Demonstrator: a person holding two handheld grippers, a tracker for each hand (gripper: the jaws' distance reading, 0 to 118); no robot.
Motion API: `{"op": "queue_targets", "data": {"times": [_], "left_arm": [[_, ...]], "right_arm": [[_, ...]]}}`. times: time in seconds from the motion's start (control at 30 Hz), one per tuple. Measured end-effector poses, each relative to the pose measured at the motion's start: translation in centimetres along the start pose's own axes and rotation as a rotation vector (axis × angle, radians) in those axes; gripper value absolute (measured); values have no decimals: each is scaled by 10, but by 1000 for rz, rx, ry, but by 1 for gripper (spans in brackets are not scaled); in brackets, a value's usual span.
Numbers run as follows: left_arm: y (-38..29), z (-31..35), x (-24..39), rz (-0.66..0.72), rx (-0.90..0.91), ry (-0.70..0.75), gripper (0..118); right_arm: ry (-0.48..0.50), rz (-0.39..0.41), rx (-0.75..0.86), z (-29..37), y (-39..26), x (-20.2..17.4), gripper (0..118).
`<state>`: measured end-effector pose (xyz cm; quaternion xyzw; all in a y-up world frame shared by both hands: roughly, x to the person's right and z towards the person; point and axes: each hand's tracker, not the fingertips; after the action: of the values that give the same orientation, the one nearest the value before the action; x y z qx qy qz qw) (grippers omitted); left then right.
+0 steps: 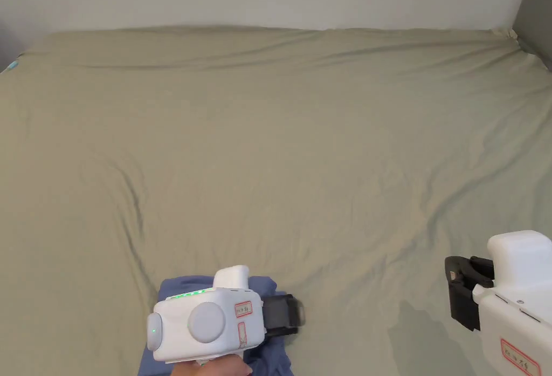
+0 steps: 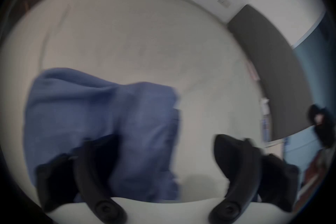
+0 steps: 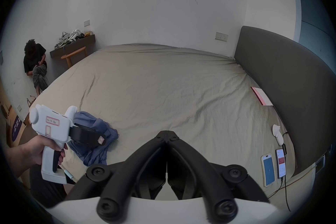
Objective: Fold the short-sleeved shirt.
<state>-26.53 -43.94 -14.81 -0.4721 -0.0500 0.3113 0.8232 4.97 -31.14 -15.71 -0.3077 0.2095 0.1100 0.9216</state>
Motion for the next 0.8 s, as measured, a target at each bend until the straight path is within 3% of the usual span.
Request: {"op": "queue_targets", "data": {"times": [0.07, 0.13, 0.2, 0.27, 0.3, 0.47, 0.6, 0.7, 0.8], "left_arm": [[4, 21, 3, 51, 58, -26, 108], [9, 46, -10, 114, 131, -170, 106], [16, 66, -24, 95, 185, -185, 91], [18, 83, -28, -2, 266, -45, 25], [15, 85, -27, -79, 326, 82, 0], [-9, 78, -11, -299, 334, 300, 0], [-30, 28, -6, -443, 270, 332, 0], [-42, -18, -3, -436, 151, 347, 0], [-63, -34, 11, -544, 211, 425, 0]], "right_arm": [[0, -1, -3, -1, 0, 0, 2], [-3, 6, -4, 0, 2, 0, 3], [-5, 12, -2, 2, 3, 1, 2], [-8, 12, 2, 3, 5, 0, 2], [-8, 11, 5, 3, 5, 0, 2], [-4, 5, 9, 4, 5, -5, 2], [3, 13, 2, 5, 2, -9, 2], [4, 12, -4, 4, -1, -10, 2], [0, 3, -1, 8, -3, -7, 3]]}}
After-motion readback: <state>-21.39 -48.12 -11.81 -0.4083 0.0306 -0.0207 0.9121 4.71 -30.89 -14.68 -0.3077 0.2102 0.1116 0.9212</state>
